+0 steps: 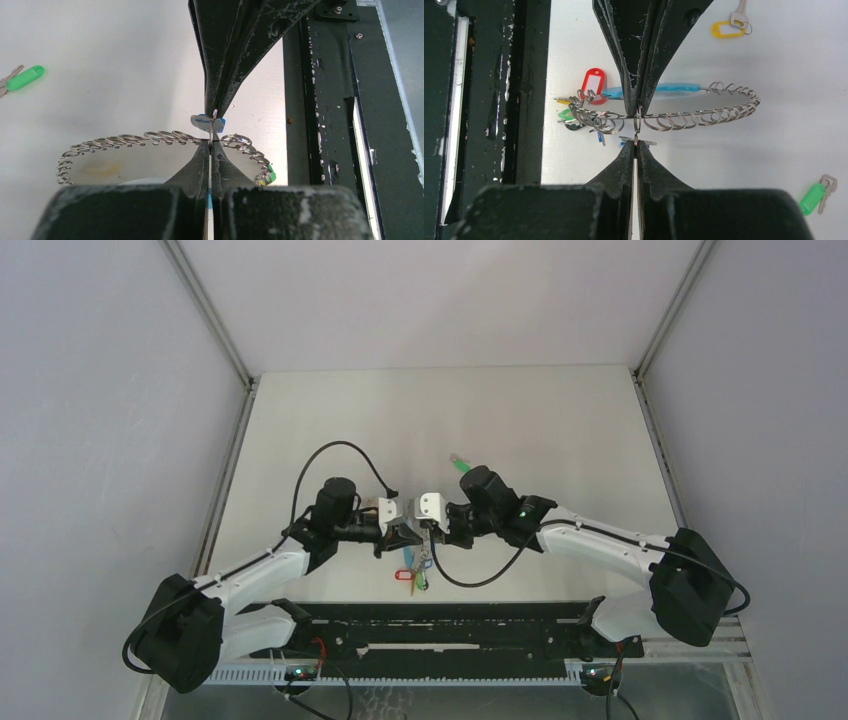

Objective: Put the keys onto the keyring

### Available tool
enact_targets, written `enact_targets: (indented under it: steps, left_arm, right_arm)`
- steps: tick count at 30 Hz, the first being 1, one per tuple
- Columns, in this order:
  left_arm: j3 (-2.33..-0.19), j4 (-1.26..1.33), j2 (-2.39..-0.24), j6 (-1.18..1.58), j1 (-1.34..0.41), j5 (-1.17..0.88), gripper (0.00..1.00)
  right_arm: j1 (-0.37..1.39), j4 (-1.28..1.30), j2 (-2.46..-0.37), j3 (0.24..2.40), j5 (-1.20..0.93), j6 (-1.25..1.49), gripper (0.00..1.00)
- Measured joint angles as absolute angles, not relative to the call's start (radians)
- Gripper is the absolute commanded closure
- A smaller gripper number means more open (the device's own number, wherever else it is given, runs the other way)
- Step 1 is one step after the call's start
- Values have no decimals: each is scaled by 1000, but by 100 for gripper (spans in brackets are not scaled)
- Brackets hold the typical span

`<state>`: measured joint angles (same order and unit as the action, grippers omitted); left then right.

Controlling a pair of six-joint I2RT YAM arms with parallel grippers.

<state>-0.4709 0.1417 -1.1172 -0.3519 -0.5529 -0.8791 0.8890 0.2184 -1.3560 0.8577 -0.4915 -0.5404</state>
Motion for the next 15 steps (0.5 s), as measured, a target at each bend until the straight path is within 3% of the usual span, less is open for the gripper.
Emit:
enact_targets:
  steps: [15]
  left_arm:
    - [-471, 133, -1117, -351, -554, -878, 100]
  right_arm:
    - [872, 182, -1356, 858, -555, -534, 100]
